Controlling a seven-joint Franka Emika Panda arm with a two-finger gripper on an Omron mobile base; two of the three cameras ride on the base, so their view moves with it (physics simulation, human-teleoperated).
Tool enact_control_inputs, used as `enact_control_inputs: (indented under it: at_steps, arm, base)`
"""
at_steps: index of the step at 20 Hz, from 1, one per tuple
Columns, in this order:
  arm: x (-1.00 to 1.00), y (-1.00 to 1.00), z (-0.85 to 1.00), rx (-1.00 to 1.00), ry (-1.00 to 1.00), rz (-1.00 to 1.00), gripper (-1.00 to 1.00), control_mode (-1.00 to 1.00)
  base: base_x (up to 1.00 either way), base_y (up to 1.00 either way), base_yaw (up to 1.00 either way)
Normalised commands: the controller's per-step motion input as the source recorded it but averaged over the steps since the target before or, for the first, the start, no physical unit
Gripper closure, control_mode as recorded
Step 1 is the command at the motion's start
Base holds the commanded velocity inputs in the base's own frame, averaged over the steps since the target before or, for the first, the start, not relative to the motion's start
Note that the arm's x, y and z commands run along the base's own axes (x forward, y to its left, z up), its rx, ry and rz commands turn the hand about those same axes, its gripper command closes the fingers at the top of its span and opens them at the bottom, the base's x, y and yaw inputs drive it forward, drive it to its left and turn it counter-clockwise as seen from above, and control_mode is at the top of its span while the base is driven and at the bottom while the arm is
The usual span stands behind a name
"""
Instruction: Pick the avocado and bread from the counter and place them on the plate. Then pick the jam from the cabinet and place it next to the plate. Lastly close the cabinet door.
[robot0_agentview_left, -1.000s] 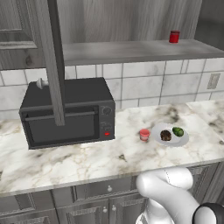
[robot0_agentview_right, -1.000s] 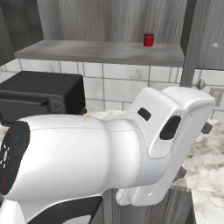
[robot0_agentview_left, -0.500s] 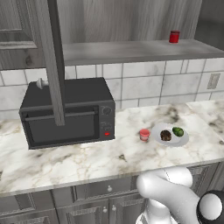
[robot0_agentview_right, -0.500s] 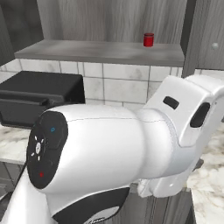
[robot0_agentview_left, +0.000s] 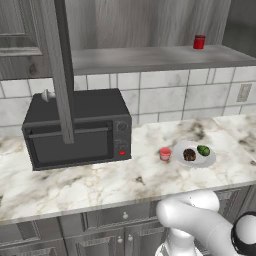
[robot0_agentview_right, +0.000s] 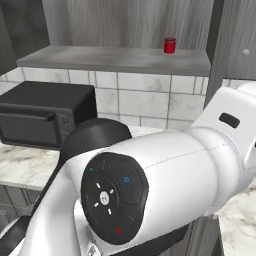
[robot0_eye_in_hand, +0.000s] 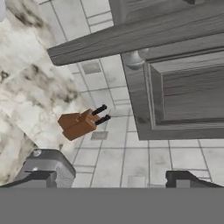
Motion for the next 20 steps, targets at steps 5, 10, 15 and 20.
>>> enact_control_inputs:
  at_steps: [5, 10, 15, 20]
  arm:
    - [0.19, -0.1, -0.03, -0.09, -0.01, 0.09, -1.0, -1.0]
    - [0.2, -0.04, -0.1, -0.12, -0.05, 0.09, -1.0, -1.0]
    - [0.25, -0.06, -0.01, -0.03, -0.03, 0.11, -1.0, -1.0]
    - [0.3, -0.03, 0.04, 0.0, -0.04, 0.15, -1.0, -1.0]
  base:
    - [0.0, 0.0, 0.0]
    - [0.0, 0.0, 0.0]
    - [0.0, 0.0, 0.0]
    - [0.0, 0.0, 0.0]
